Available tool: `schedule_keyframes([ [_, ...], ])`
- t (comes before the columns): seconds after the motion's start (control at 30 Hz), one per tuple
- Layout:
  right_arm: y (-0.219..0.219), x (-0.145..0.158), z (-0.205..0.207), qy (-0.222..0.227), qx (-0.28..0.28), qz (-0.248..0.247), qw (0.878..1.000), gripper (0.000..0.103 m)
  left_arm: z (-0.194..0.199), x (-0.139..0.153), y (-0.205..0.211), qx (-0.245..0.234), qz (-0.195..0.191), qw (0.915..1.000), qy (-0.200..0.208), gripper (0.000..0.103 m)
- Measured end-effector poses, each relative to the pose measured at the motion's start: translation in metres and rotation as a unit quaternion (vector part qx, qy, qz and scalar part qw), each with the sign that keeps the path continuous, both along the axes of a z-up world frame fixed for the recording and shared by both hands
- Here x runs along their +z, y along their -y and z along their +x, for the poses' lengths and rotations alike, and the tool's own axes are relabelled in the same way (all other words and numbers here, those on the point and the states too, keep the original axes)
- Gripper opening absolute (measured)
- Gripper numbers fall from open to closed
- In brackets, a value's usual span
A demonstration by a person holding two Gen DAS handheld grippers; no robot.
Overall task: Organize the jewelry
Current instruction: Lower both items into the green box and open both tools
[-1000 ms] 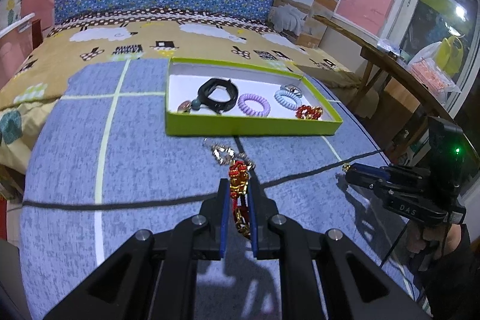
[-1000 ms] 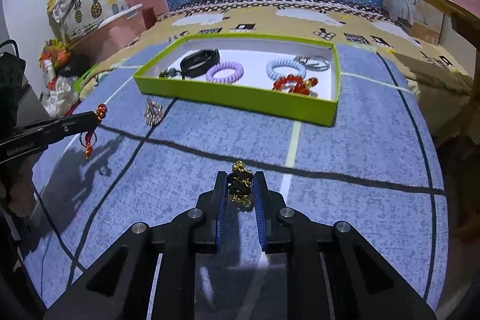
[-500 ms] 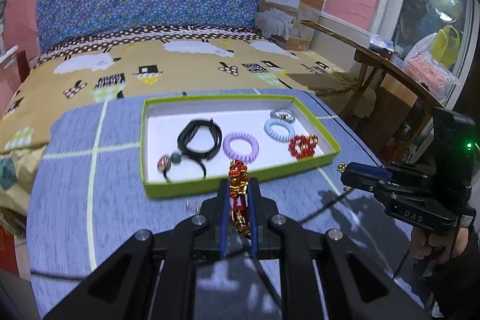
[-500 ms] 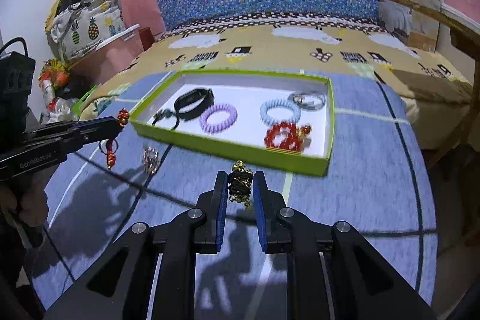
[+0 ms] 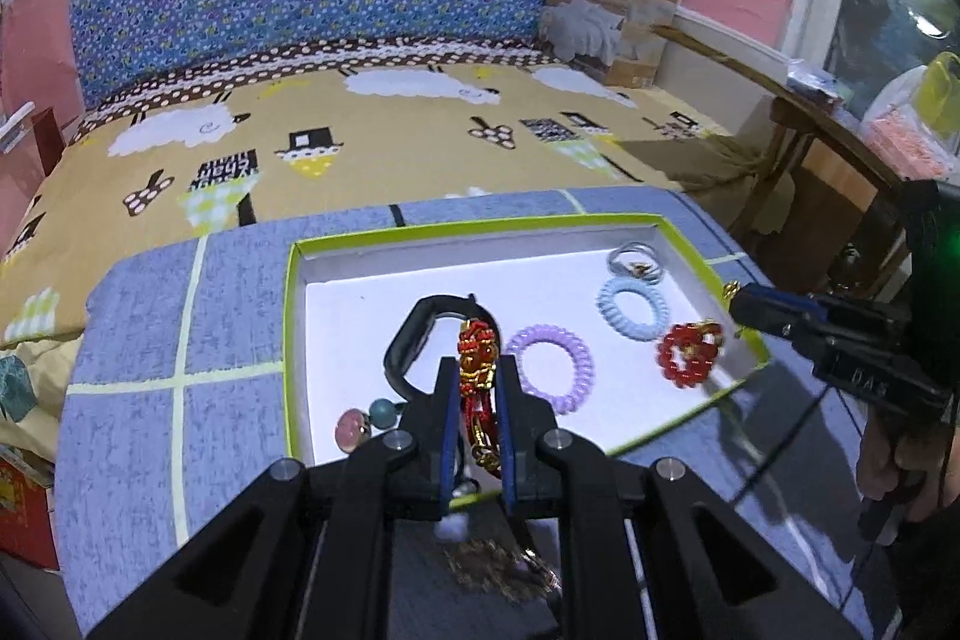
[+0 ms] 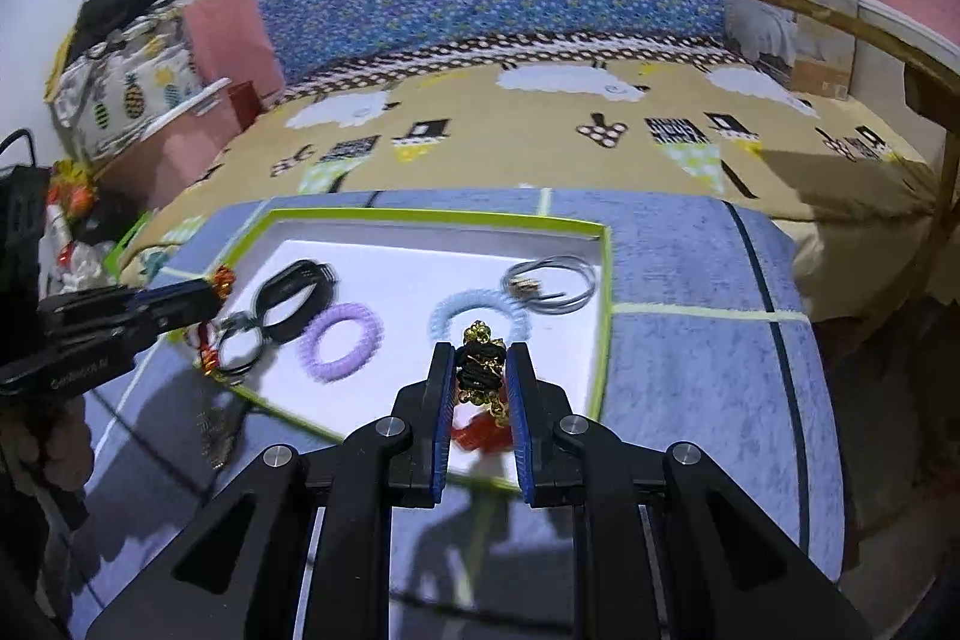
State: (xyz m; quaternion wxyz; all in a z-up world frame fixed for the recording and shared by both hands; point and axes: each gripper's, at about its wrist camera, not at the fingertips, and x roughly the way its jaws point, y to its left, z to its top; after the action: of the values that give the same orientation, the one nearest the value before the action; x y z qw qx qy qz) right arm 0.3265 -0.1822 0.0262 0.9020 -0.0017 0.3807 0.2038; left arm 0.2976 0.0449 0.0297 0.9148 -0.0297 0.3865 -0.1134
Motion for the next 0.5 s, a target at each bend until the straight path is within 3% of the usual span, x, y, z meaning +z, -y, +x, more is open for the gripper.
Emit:
schedule_keyframes([
  [0.5, 0.002, -0.029, 0.032, -0.041, -0.007, -0.015, 0.999, 0.019, 0.017, -0.024, 0.005, -0.006, 0.013, 0.9997, -0.021, 0.013],
])
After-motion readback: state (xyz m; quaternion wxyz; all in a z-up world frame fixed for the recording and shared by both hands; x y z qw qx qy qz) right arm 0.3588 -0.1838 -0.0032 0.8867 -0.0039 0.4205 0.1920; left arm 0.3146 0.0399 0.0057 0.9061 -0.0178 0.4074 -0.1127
